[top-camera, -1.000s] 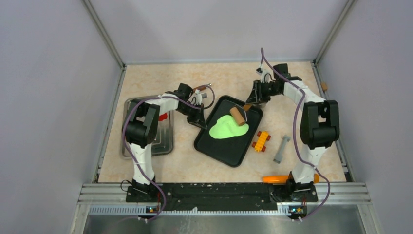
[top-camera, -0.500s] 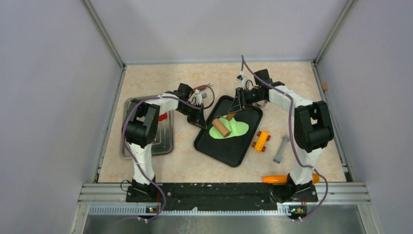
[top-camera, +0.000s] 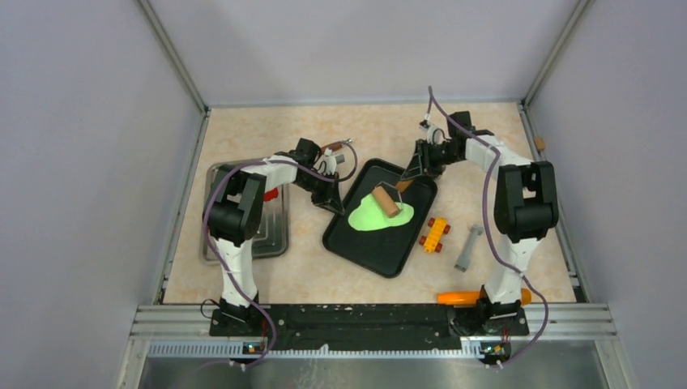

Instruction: Roll out the dumpling wrappers from the dough

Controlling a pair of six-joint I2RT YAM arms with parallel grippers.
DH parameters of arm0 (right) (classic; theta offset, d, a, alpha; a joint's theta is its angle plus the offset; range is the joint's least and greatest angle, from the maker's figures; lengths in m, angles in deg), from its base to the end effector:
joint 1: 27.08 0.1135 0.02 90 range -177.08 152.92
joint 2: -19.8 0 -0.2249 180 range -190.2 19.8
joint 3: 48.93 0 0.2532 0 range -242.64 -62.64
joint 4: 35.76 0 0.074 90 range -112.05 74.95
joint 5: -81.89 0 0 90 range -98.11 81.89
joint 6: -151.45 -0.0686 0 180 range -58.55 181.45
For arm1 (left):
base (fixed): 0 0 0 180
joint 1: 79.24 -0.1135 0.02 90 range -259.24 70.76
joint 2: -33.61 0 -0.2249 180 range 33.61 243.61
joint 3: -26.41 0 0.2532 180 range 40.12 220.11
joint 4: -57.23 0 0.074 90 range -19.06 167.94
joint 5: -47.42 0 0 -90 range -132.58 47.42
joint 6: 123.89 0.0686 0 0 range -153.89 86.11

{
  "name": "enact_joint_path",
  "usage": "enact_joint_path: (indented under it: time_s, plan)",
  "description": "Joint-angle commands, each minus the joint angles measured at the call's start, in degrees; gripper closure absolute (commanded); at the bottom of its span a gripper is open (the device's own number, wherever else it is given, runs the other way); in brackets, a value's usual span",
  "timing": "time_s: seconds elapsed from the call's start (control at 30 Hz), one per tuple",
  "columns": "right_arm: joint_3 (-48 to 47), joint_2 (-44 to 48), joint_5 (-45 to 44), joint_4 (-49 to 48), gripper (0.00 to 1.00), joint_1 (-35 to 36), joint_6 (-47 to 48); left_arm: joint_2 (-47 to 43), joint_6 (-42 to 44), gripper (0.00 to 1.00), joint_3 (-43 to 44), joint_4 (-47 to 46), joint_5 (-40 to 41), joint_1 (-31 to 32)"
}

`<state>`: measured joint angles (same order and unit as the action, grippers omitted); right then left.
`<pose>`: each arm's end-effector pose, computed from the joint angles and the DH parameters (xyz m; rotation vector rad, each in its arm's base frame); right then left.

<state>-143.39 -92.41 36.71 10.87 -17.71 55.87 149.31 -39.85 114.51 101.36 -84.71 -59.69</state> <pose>0.3860 0.1127 0.1339 -0.3275 2.5734 1.1325 0.3437 -0.1709 0.0803 0.4996 2.7387 -1.1424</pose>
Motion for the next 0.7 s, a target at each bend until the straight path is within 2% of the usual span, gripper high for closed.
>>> enact_joint_path:
  time_s: [0.0,0.13,0.37,0.47,0.53,0.67]
  plan:
    - [0.69,-3.20,-24.02,-1.21,1.00,-4.56,12.67,-1.93,1.06,1.00,-0.93,0.47,1.20,-0.31]
    - [-0.06,-1.85,-21.41,-1.26,1.00,-4.58,12.45,-1.15,0.94,1.00,-0.22,0.59,0.92,-0.31]
    - [-5.91,9.18,-2.17,-3.47,1.00,-2.62,7.53,-1.32,0.94,1.00,-0.47,0.62,1.11,-0.30]
    - [-6.94,12.14,3.22,-2.48,1.00,-0.86,7.29,-0.50,0.93,1.00,0.01,0.76,0.37,-0.30]
    - [-8.19,13.50,3.33,2.01,1.00,2.23,14.06,0.18,0.99,1.00,0.65,1.10,-0.53,-0.32]
    - [-11.09,16.45,-3.78,17.46,1.00,12.80,41.41,0.66,0.77,1.00,1.04,1.12,-1.18,-0.25]
